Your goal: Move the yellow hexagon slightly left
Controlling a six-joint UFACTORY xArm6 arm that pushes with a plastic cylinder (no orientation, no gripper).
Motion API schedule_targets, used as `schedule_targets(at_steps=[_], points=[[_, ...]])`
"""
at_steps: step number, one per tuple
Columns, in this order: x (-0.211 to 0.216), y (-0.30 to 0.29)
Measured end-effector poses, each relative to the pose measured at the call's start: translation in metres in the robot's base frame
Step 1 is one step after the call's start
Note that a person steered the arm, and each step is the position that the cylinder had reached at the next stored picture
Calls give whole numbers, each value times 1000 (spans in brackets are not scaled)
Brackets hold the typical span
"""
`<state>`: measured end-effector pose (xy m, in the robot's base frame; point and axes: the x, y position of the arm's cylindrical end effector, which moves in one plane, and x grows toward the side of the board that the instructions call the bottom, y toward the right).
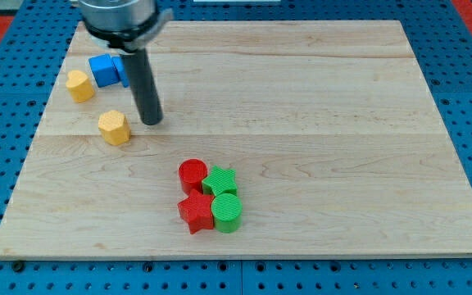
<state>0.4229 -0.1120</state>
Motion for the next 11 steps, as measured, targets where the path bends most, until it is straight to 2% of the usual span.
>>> schedule_targets(at_steps=[1,3,4,5,6,7,8,9,11], points=[[15,-9],[13,-63],[45,-55],[53,-76],[19,-85],[4,-90],[20,-75],[18,-49],[-17,-94]])
